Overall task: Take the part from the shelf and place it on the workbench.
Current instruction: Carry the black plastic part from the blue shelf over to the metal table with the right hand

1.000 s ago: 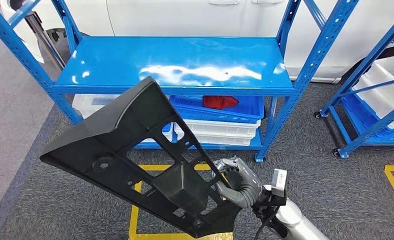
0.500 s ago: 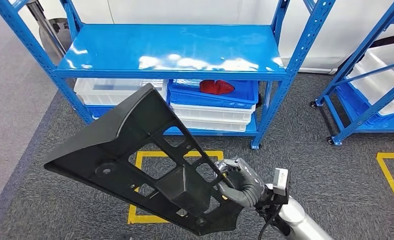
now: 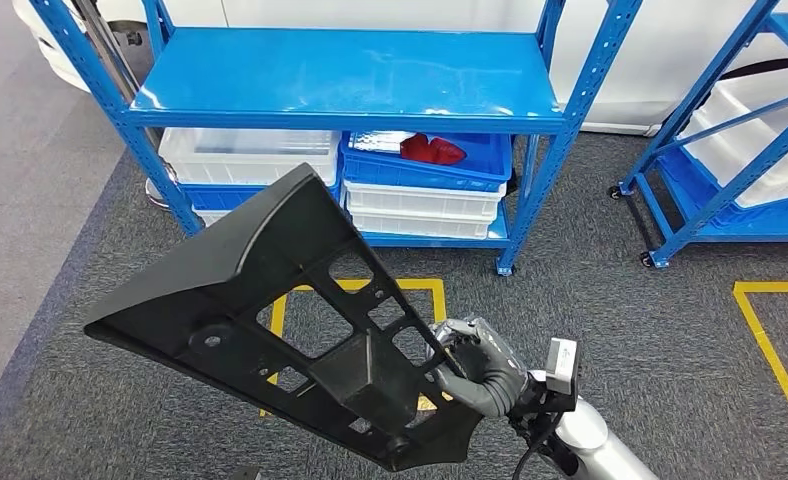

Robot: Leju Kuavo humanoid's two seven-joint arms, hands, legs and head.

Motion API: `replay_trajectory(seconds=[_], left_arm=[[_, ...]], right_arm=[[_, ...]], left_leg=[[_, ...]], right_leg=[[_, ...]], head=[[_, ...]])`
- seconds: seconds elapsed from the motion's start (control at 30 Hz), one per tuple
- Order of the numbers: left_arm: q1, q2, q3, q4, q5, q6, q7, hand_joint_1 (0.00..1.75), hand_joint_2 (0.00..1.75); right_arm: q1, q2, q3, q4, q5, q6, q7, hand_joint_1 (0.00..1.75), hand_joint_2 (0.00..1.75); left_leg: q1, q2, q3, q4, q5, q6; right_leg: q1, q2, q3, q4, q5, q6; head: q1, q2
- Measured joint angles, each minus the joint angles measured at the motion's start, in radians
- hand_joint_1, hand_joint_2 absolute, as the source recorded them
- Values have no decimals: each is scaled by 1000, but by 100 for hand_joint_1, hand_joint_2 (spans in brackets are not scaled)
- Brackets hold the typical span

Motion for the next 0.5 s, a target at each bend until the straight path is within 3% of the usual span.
replay_trajectory(seconds=[0.07,0.13,0.2,0.27,0.3,0.33,0.37,0.4,0.43,0.5], left_arm=[[4,-1,0,0,-1,0,0,0,175],[5,0,0,0,-1,0,0,0,175],[5,0,0,0,-2,0,0,0,175],[7,0,0,0,-3,0,0,0,175],[8,0,0,0,-3,0,0,0,175],[8,0,0,0,-3,0,0,0,175],[8,0,0,0,-3,0,0,0,175],[8,0,0,0,-3,0,0,0,175],[8,0,0,0,-3,0,1,0,175],[8,0,0,0,-2,0,2,0,175]], right_arm=[[-2,0,-6,-7,-1,4,10,175,175],[1,1,-10,-10,-5,9,17,175,175],[4,-1,-12,-11,-8,11,21,175,175],[5,-3,-12,-11,-10,12,22,175,175],[8,-4,-13,-11,-11,12,23,175,175],[11,-4,-13,-11,-11,13,23,175,175],[14,-4,-13,-11,-12,13,23,175,175],[16,-4,-14,-11,-12,13,24,175,175],[16,-4,-15,-11,-12,13,24,175,175],[14,-4,-17,-12,-14,13,24,175,175]], left_leg=[[1,14,-3,2,11,-10],[3,22,-7,7,10,-23],[6,11,-30,69,-42,-36],[10,-1,-76,205,-125,-47],[12,-1,-94,266,-151,-50],[14,-2,-99,295,-157,-53],[16,-2,-84,285,-143,-55],[18,-7,-51,236,-116,-56],[21,-23,-8,164,-88,-56],[26,-66,62,47,-61,-53]], right_leg=[[10,-7,42,-76,-32,-10],[7,8,37,-86,-20,-21],[0,21,29,-91,-3,-32],[-1,36,17,-90,7,-36],[-1,44,12,-88,11,-34],[-1,53,6,-86,14,-32],[-2,62,3,-84,16,-30],[-4,72,0,-81,17,-28],[-6,81,-2,-77,16,-25],[-9,101,-10,-70,16,-15]], head=[[0,0],[0,0],[0,0],[0,0],[0,0],[0,0],[0,0],[0,0],[0,0],[0,0]])
